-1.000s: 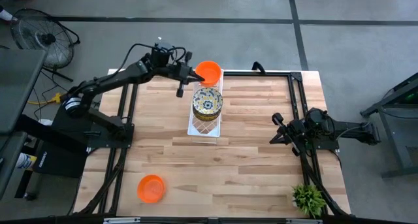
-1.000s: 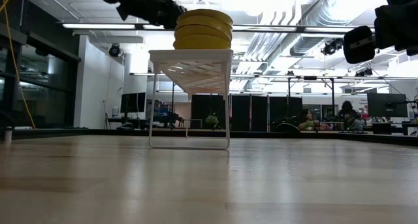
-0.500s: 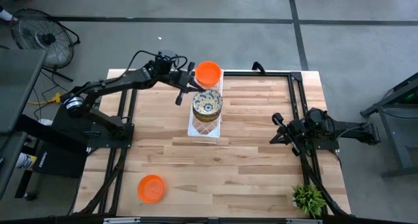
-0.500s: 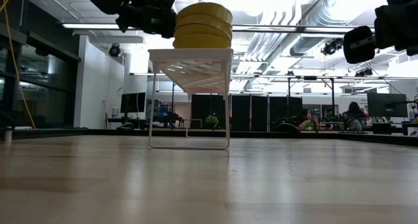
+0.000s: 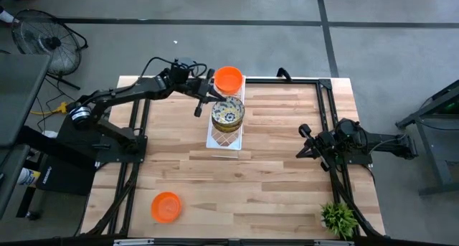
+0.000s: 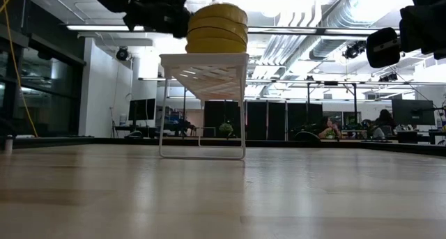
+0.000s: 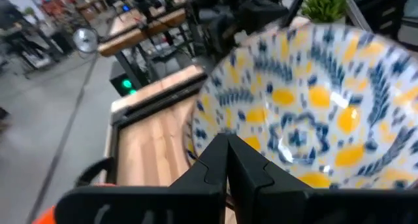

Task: Pick & Place Mini bowls
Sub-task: Stack the white and yellow bowl on the stacked white and yellow bowls on the shelf, then stack the orange bowl on the stacked orange bowls on the shelf

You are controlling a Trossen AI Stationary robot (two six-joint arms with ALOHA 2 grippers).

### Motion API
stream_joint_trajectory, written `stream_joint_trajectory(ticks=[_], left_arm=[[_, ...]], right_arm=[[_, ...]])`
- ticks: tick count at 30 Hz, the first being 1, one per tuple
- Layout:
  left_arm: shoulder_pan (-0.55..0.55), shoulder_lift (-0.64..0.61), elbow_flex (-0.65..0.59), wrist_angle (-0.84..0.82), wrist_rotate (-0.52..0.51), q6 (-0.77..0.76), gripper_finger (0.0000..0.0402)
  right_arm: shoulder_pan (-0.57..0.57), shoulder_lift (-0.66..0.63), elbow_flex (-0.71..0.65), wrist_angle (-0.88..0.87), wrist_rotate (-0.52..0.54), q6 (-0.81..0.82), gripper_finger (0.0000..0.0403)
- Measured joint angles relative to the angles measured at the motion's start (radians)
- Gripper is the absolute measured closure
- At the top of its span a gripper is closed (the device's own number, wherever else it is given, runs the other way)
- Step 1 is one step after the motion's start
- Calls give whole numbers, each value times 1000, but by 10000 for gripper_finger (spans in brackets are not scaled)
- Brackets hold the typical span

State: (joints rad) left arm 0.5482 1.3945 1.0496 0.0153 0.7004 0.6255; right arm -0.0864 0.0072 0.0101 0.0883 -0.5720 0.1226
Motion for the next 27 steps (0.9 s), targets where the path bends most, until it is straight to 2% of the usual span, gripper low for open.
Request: stream_joint_trajectory(ticks=[6,9,15,18,23,27], left_arm=[[0,-61,1,-1,-65,-15,401],[-20,-101,1,-34,-136,-31,401],[-98,-241,3,-270,-333,-108,401],[-175,-309,3,-410,-456,-200,401],[-335,-404,1,-645,-681,-466,401],[-465,-418,2,-796,-776,-692,401]], right_arm=[[0,0,0,0,0,0,402],[0,0,0,0,0,0,402],[0,0,0,0,0,0,402],[0,0,0,0,0,0,402],[0,0,0,0,0,0,402],[0,0,0,0,0,0,402]])
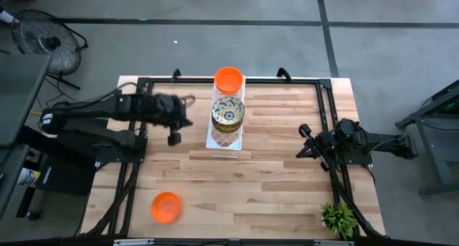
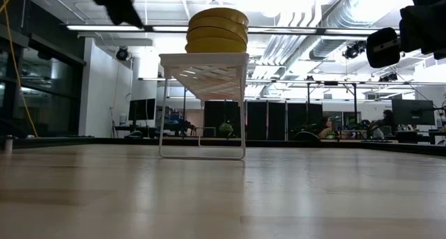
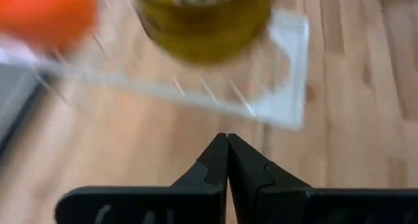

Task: Pick & Place Mini bowls
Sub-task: Stack the orange bowl on the stacked orange bowls on the shelf

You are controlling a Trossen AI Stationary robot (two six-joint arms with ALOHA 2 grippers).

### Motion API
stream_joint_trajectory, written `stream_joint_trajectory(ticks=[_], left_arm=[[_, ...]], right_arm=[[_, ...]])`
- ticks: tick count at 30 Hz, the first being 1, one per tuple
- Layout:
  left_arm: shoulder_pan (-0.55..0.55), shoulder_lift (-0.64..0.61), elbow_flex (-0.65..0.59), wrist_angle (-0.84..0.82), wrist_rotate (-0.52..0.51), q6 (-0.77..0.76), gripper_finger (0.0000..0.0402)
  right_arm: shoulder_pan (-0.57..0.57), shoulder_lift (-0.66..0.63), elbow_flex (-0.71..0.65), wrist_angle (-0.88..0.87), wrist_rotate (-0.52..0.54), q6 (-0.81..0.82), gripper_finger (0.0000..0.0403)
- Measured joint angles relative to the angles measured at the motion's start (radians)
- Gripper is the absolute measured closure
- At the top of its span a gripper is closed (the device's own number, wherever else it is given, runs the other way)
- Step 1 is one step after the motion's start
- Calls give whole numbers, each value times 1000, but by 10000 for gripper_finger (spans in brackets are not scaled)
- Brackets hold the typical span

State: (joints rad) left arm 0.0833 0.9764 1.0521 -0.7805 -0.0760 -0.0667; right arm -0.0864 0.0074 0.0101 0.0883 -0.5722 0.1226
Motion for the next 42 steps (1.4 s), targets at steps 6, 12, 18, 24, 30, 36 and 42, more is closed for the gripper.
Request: stream_joint_trajectory(ticks=[6,12,18,24,30,36,42], left_arm=[[-150,11,-1,-110,20,-211,401],[-266,42,-4,-198,50,-308,401],[-379,67,-4,-239,72,-306,401],[-478,94,-2,-285,92,-258,401],[-592,119,1,-321,36,-202,401],[-661,196,-1,-339,93,-143,362],[-702,317,-1,-314,140,-76,270]], right_arm=[[0,0,0,0,0,0,402],[0,0,0,0,0,0,402],[0,0,0,0,0,0,402],[0,0,0,1,0,0,402],[0,0,0,2,0,0,402],[0,0,0,3,0,0,402],[0,0,0,3,0,0,402]])
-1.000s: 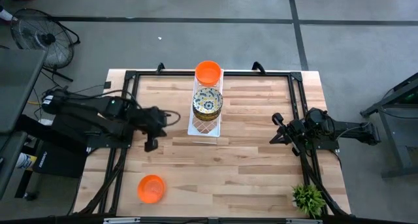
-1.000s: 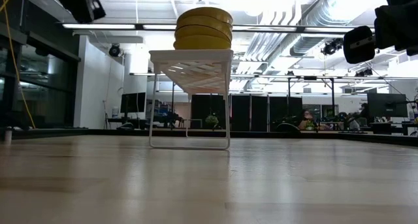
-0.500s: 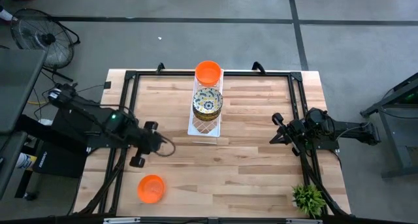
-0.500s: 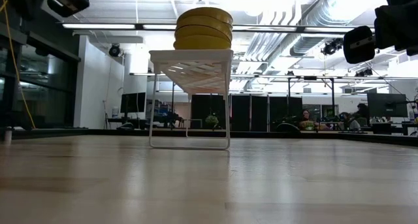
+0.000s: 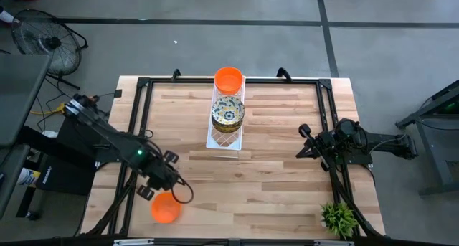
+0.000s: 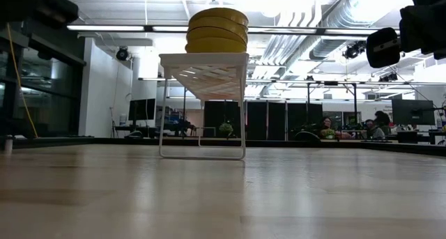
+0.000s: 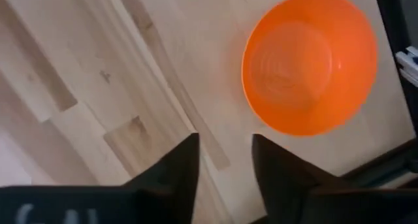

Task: Pick & Place Mini bowls
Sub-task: Stack the orange bowl on the stacked orange bowls on the shelf

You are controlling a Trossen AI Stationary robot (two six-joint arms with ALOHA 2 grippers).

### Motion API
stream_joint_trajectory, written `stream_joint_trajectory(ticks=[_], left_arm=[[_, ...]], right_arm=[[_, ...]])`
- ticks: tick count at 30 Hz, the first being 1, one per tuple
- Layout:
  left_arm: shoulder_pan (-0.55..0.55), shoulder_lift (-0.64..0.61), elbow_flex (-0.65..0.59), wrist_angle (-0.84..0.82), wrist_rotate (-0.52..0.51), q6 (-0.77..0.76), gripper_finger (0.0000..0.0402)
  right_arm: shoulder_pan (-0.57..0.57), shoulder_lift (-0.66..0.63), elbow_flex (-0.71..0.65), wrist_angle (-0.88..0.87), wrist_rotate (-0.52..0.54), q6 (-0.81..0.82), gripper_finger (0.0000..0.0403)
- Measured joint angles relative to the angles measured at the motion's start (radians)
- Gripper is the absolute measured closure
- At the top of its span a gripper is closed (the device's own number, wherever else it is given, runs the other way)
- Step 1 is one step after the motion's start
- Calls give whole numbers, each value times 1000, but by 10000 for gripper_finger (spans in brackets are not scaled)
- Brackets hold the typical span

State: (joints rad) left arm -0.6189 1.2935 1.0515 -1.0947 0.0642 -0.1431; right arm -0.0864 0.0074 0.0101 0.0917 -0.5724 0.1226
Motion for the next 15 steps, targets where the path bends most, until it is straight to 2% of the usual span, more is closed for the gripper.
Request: stream_joint_trajectory(ticks=[5,15], left_arm=[[-5,79,0,71,-7,10,227],[-23,222,-1,205,53,-19,220]], right_arm=[[0,0,0,0,0,0,402],[0,6,0,1,0,0,402]])
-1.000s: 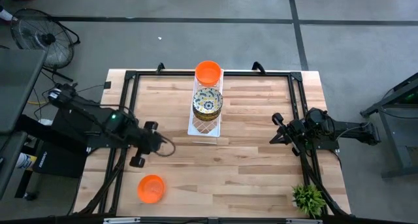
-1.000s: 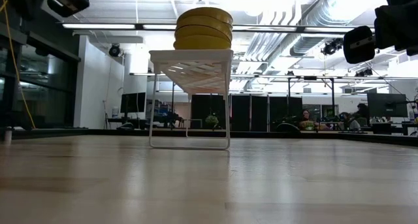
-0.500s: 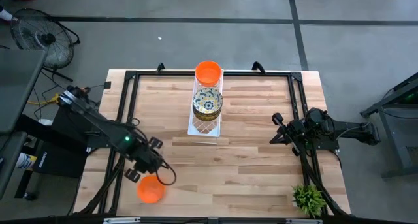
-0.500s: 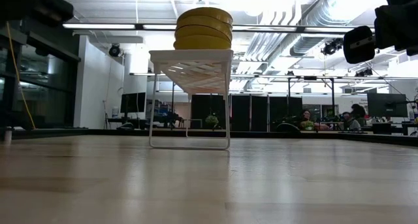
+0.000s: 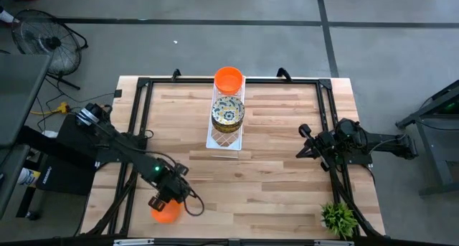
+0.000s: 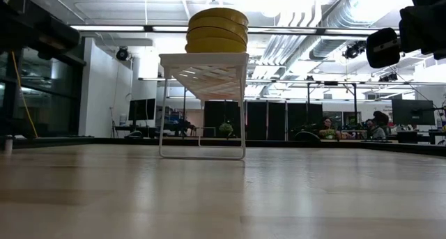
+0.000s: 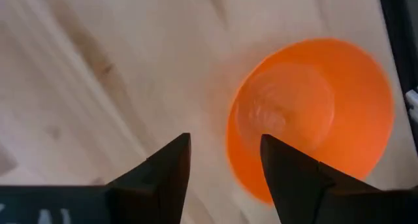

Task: Pick & Place Mini bowls
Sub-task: Stack the orange bowl on the stacked orange bowls on the shelf

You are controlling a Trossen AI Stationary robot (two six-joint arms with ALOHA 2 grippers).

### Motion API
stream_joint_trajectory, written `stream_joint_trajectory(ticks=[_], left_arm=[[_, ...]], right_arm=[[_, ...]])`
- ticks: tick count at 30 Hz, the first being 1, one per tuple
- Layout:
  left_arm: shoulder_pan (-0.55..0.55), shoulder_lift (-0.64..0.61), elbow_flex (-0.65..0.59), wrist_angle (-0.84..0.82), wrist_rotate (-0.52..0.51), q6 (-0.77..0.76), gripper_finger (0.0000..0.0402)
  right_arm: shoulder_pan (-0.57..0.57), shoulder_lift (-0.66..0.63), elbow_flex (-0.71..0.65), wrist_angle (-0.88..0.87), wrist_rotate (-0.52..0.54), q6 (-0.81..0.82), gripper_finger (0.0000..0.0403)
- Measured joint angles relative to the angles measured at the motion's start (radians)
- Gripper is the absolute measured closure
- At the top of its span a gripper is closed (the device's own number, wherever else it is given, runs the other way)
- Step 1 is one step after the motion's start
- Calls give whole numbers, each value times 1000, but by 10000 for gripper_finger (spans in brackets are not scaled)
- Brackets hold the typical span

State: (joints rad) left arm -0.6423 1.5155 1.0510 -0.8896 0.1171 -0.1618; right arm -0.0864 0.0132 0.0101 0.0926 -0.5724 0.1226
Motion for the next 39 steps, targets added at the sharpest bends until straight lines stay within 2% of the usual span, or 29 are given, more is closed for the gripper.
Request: stream_joint_trajectory(ticks=[5,12,22,26,35,39], left_arm=[[-20,58,0,75,0,-4,220],[-20,102,0,81,-42,-6,220],[-19,140,0,107,-43,1,223],[2,140,0,111,-44,1,258],[46,140,0,120,-39,35,387],[79,140,1,122,-20,59,395]], right_arm=[[0,0,0,0,0,0,402],[0,0,0,0,0,0,402],[0,0,0,1,0,0,402],[0,0,0,1,0,0,402],[0,0,0,1,0,0,402],[0,0,0,1,0,0,402]])
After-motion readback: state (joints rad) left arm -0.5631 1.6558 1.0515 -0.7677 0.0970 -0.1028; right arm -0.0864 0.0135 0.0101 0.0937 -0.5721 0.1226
